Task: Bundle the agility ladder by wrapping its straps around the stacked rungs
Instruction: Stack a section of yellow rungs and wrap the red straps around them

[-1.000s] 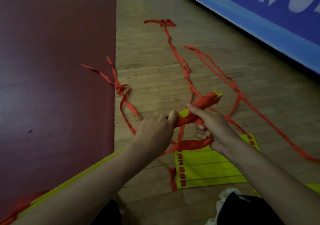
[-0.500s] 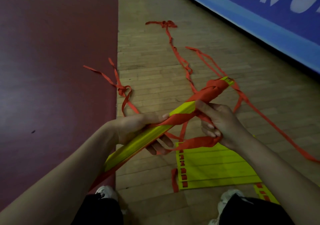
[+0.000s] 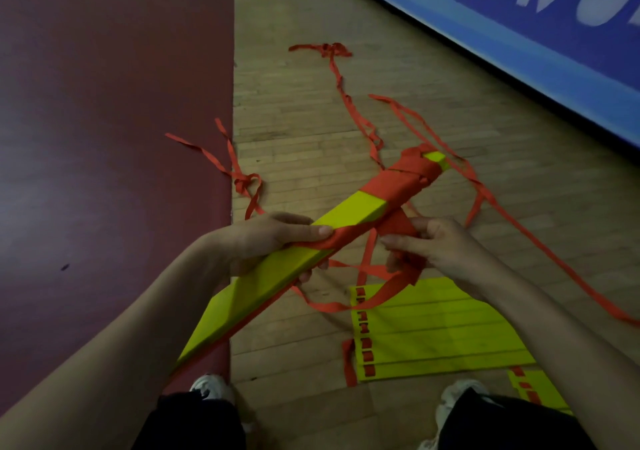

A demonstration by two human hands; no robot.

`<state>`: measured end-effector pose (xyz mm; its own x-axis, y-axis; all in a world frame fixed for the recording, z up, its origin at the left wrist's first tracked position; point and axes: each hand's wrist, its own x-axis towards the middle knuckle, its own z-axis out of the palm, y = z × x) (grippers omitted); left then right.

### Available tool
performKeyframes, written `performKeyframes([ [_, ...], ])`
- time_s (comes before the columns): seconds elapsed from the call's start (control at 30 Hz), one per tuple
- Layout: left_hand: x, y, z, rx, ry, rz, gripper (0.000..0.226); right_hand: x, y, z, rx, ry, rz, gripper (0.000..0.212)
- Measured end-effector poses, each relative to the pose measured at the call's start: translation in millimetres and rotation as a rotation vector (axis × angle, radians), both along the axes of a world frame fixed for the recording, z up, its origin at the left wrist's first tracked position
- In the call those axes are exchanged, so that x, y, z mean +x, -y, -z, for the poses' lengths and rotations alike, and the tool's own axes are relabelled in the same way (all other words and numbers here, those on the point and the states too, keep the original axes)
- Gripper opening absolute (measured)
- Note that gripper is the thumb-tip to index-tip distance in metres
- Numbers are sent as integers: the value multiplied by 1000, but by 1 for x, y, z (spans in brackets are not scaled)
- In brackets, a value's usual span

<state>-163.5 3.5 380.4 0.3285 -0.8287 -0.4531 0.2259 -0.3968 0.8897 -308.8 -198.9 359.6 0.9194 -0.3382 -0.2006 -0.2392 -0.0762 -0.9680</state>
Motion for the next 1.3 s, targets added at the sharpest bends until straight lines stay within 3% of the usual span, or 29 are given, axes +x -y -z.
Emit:
performKeyframes([
  [0.1,4,-1,-3,-22,27,-50,36,0,1,3,-43,14,18,4],
  [0.33,2,-1,-4,-54,112,-49,38,0,3,5,-180,-28,-29,26],
  [0.5,-2,5,-6,-74,256,-75,40,1,-4,4,-242,48,2,11],
  [0.63,-5,8,-4,-22,498,-106,34,2,-9,-4,-237,70,-23,18],
  [0.8,-20,15,10,52,1029,-112,21,3,-18,-10,-296,83,64,22],
  [0.97,-29,22,14,77,1449,-188,34,10,-24,-16,-111,91,252,39],
  [1.1,-33,24,20,-49,1763,-158,34,15,-26,-18,124,36,349,41],
  [1.2,-35,24,23,-65,1830,-105,25,15,-27,-18,191,-20,361,39],
  [1.3,-39,23,19,33,1751,-32,29,13,-28,-15,267,-52,336,39],
])
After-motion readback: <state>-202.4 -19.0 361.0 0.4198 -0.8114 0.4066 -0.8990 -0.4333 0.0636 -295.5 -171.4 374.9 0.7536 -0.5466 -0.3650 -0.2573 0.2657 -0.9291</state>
